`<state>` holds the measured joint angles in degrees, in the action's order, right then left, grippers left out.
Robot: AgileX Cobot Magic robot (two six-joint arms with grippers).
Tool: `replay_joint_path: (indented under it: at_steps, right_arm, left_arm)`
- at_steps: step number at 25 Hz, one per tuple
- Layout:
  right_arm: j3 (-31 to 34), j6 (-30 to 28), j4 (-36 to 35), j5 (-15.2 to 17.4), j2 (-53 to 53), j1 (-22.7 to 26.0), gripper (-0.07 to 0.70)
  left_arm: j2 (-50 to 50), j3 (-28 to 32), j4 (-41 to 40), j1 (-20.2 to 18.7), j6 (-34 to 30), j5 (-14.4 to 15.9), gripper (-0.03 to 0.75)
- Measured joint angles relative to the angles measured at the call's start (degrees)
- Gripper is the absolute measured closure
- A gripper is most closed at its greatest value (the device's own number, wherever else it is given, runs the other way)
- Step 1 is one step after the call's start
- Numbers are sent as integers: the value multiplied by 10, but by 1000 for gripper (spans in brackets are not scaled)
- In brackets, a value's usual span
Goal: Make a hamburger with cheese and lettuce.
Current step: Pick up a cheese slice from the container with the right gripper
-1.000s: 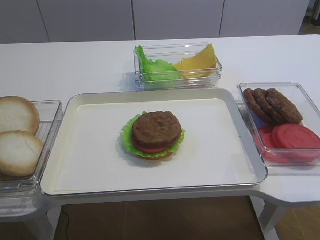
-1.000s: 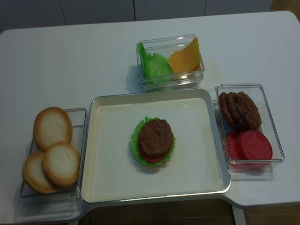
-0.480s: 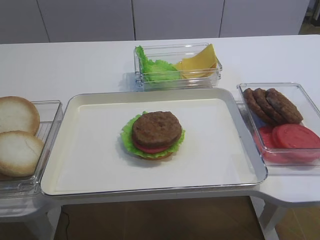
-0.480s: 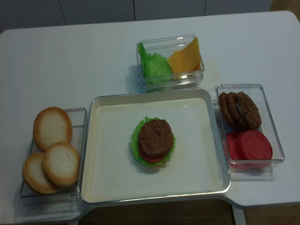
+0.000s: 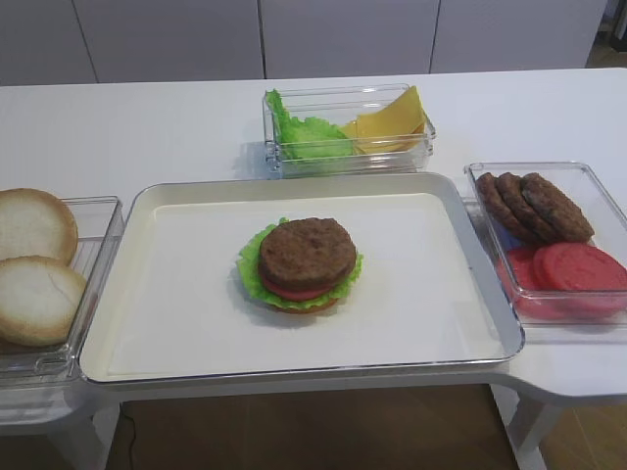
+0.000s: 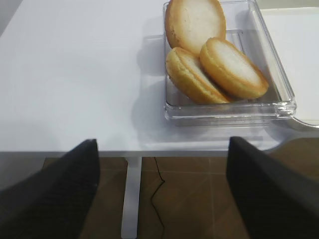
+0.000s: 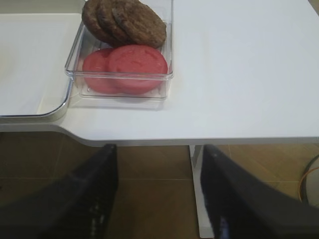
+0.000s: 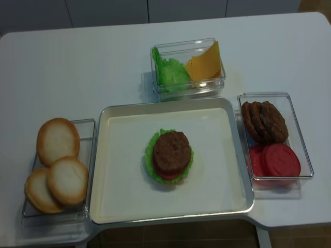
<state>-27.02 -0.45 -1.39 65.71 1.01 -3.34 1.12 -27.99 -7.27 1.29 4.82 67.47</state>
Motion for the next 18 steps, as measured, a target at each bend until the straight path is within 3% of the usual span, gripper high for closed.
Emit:
replay_joint_path:
  at_steps: [13,18]
  right_arm:
    - [-2,0,-2,-2,0,0,231]
    - [-33,43,-14,-56,0,0,234]
  left_arm:
    - [0,0,0,0,0,0,135]
    - [0,0,0,0,0,0,135]
